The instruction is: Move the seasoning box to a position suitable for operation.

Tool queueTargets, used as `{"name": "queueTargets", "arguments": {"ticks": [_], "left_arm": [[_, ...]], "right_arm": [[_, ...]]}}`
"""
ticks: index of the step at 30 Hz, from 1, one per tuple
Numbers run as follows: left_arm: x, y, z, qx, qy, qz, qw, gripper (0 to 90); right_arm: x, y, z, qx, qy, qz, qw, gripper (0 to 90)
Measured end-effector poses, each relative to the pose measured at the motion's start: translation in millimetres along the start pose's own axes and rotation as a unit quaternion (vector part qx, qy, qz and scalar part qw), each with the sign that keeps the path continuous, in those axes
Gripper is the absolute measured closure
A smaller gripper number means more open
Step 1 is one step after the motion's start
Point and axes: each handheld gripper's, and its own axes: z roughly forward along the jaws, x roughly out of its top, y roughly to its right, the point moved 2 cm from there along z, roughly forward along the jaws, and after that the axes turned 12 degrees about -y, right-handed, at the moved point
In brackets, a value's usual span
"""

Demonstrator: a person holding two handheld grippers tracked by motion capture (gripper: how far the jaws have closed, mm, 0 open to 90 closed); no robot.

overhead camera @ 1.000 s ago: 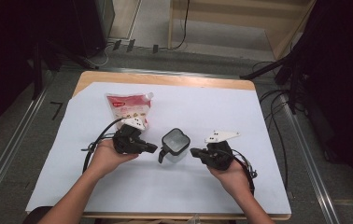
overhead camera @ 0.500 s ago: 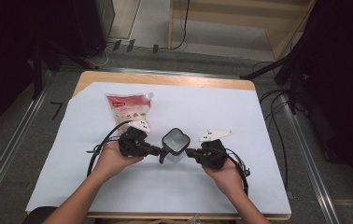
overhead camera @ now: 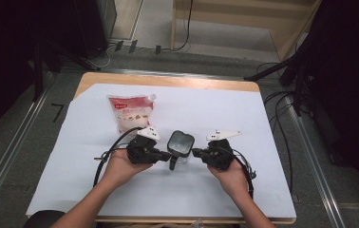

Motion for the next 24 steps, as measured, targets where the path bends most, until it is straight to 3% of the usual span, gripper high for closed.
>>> {"name": "queueTargets", "arguments": {"ticks": [8,12,24], "left_arm": [[4.5,7.6,8.6,-0.010,0.009,-0.007,0.9999,90.0],[8.2,12.5,13.3,-0.025,0.013,-0.007,0.9996,90.0],[20.0,24.1,25.4,-0.040,0.004,0.013,0.9991,90.0]], "right_arm": [[0.0,5.1,-0.3,-0.007,0.004,0.004,1.0000,90.0],[-0.4,9.3,-2.1,-0.010,0.001,0.010,0.9999,90.0],[-11.6,4.7,-17.9,-0.025,0.006,0.009,0.9996,90.0]]}}
